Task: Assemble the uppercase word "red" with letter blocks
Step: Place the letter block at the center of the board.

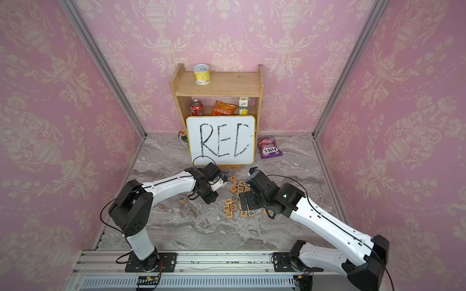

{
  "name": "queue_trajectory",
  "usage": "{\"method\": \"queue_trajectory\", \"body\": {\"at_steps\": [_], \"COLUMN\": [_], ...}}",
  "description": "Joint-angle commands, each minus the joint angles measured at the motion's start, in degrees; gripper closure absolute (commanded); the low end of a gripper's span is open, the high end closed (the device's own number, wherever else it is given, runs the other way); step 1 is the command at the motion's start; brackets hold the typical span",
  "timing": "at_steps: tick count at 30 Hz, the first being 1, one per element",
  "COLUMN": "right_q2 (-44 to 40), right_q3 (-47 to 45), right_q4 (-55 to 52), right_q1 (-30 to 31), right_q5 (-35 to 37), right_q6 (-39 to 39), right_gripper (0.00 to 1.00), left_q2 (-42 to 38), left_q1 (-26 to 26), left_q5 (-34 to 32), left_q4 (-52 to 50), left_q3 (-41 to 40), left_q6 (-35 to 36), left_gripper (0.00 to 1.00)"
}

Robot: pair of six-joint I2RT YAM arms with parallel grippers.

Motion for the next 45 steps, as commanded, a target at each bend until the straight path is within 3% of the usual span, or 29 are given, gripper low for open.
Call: {"method": "queue_trajectory", "body": {"at_steps": [1,10,15,19,23,33,45], "right_q2": [-0.5,-0.3,-0.2,0.1,0.5,0.6,0.5], "right_q3": [1.4,1.1,0.4,0.3,0.5,-0.3,-1.3], "right_q4": [-1.8,-2.0,-1.2,-0.8,-0.7,0.5,1.5], "right_q1": [0.4,0.3,0.3,0.3,0.4,0.3,0.3], "right_q5": [-0.8,-0.3,-0.4,-0.4,-0.3,-0.3,-0.3], "right_q6": [-1.4,-2.0,-1.8,-1.8,-2.4,-2.1,-0.8], "right_gripper": [0.00,0.00,0.00,0.00,0.00,0.00,0.00], "left_q2": [0.7,-0.5,-1.7,-2.6,-3.5,-4.6,-3.1], "left_q1": [0.6,1.0,1.0,0.9,0.7,0.5,0.3], "left_q5": [0.0,-2.3,-2.4,-3.0,-7.7,-10.9,-9.1], "left_q4": [2.9,8.2,9.0,8.3,5.6,-4.3,-9.7], "left_q3": [-1.8,-5.0,-4.9,-4.4,-4.7,-0.6,1.9], "left_q6": [2.2,-1.3,-6.0,-14.6,-25.4,-45.2,-77.0], "left_gripper": [0.69,0.54,0.17,0.01,0.01,0.01,0.01]}}
